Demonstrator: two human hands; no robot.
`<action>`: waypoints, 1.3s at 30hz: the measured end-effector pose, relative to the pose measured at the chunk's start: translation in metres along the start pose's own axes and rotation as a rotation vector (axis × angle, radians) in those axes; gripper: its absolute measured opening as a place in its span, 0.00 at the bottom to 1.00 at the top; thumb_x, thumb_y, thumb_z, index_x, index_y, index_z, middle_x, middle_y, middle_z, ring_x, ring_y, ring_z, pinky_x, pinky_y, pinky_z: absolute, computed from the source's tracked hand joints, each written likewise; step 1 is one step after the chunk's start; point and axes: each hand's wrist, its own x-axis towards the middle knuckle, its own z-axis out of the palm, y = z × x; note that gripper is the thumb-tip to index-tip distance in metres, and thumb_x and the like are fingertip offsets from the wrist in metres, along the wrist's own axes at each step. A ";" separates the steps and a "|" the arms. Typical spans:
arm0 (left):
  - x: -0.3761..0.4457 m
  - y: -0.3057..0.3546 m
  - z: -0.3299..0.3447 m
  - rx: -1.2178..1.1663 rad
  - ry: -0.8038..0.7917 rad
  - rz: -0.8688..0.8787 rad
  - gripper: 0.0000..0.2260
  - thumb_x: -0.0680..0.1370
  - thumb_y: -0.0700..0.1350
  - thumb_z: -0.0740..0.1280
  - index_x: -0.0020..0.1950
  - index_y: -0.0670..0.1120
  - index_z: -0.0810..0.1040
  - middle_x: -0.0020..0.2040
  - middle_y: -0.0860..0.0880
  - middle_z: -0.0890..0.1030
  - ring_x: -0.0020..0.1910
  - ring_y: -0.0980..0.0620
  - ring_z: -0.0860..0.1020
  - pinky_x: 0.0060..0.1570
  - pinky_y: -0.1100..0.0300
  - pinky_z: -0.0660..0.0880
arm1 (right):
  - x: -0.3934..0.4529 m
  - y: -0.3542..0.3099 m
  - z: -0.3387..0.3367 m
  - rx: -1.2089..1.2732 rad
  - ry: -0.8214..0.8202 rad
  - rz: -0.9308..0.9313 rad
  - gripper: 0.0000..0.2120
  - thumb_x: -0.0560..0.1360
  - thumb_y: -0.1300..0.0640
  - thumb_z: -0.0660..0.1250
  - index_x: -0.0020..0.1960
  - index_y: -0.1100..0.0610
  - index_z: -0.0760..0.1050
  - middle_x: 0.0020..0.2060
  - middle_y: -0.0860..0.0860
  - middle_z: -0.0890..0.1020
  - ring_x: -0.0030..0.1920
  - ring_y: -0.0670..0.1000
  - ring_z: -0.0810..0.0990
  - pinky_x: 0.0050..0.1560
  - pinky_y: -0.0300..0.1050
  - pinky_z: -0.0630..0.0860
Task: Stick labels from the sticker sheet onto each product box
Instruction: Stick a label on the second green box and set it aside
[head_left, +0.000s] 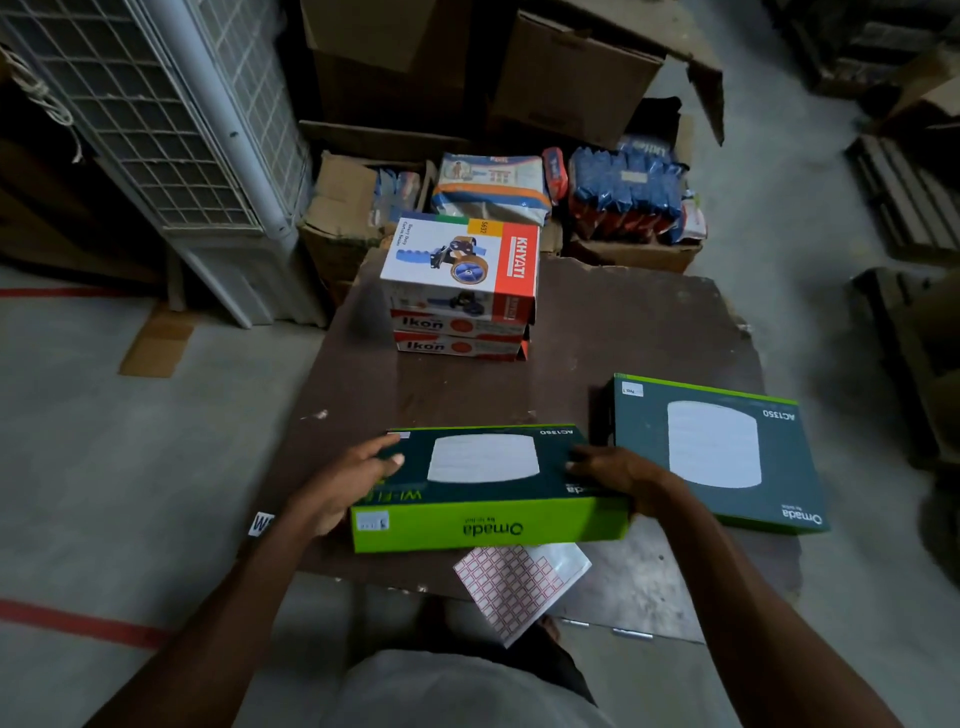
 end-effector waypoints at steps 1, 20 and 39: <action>0.000 -0.006 0.003 0.000 -0.027 -0.037 0.22 0.80 0.46 0.70 0.74 0.56 0.72 0.75 0.47 0.71 0.73 0.48 0.70 0.75 0.48 0.64 | 0.004 0.007 0.004 0.021 0.023 -0.042 0.20 0.81 0.56 0.69 0.72 0.52 0.73 0.60 0.53 0.79 0.52 0.51 0.80 0.50 0.39 0.79; -0.013 -0.024 0.033 0.023 0.121 0.097 0.34 0.78 0.42 0.73 0.78 0.63 0.63 0.73 0.51 0.73 0.64 0.55 0.77 0.67 0.55 0.73 | 0.022 0.033 0.011 0.010 0.096 -0.236 0.45 0.67 0.53 0.83 0.78 0.41 0.64 0.67 0.52 0.76 0.61 0.53 0.79 0.59 0.44 0.78; 0.033 0.099 0.227 0.128 0.066 0.452 0.39 0.74 0.39 0.76 0.78 0.62 0.64 0.75 0.55 0.69 0.69 0.67 0.70 0.67 0.71 0.66 | -0.024 0.134 -0.173 0.201 0.563 -0.377 0.41 0.69 0.52 0.81 0.75 0.32 0.66 0.62 0.47 0.81 0.58 0.50 0.82 0.62 0.50 0.78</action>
